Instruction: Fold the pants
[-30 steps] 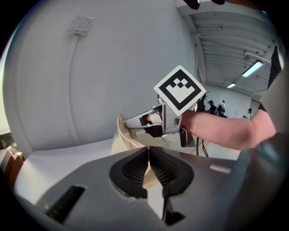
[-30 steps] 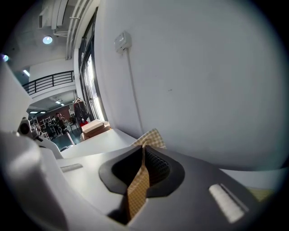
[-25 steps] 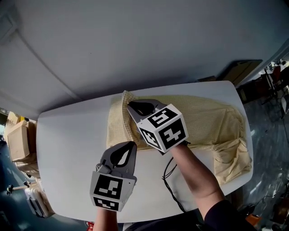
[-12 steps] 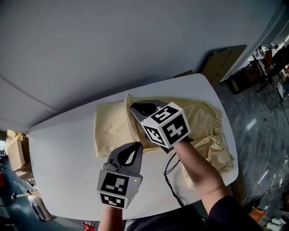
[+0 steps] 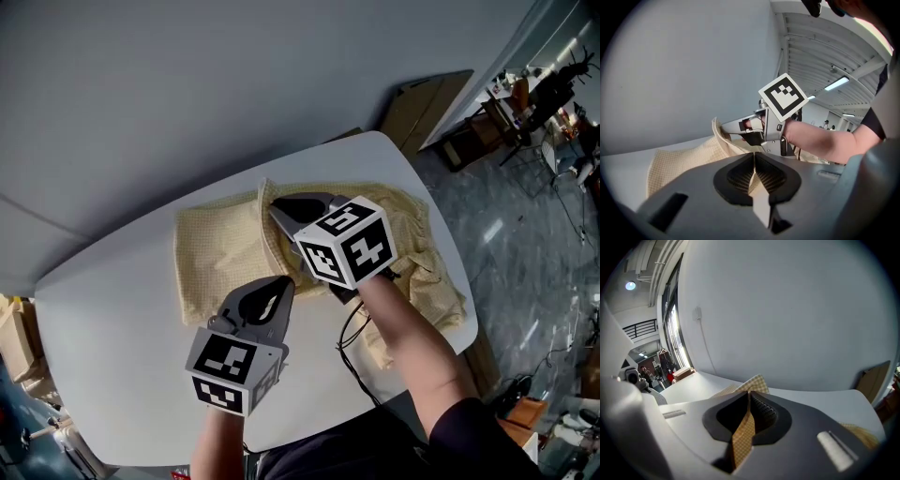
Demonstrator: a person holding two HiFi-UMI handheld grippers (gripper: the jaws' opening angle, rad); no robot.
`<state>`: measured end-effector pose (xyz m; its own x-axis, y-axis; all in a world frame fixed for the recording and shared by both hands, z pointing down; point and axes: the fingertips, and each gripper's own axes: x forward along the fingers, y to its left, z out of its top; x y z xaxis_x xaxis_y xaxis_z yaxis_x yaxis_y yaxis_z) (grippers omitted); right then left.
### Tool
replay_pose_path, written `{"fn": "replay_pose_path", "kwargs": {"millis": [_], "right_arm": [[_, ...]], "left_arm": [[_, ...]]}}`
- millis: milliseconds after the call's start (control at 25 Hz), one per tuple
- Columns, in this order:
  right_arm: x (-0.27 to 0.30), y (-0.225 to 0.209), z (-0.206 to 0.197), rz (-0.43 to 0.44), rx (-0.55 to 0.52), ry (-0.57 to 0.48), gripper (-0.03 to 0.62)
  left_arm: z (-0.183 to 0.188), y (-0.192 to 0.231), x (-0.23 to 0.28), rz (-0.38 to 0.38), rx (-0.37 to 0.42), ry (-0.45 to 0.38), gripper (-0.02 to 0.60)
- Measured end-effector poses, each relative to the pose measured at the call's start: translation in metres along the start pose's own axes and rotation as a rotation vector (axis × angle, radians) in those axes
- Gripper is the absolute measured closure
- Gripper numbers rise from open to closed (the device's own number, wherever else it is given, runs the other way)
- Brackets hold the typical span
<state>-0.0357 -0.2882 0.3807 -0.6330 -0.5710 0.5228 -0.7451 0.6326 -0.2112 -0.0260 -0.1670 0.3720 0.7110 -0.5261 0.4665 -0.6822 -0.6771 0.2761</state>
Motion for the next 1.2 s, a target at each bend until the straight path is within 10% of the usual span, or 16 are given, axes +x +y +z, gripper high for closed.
{"fn": "replay_pose_path", "kwargs": {"millis": [800, 1200], "right_arm": [[-0.129, -0.132, -0.027, -0.041, 0.084, -0.026, 0.572], [-0.16, -0.2, -0.073, -0.02, 0.153, 0.016, 0.566]], "left_arm": [[0.046, -0.124, 0.111, -0.07, 0.043, 0.015, 0.569], [0.029, -0.167, 0.185, -0.065, 0.15, 0.161, 0.568]]}}
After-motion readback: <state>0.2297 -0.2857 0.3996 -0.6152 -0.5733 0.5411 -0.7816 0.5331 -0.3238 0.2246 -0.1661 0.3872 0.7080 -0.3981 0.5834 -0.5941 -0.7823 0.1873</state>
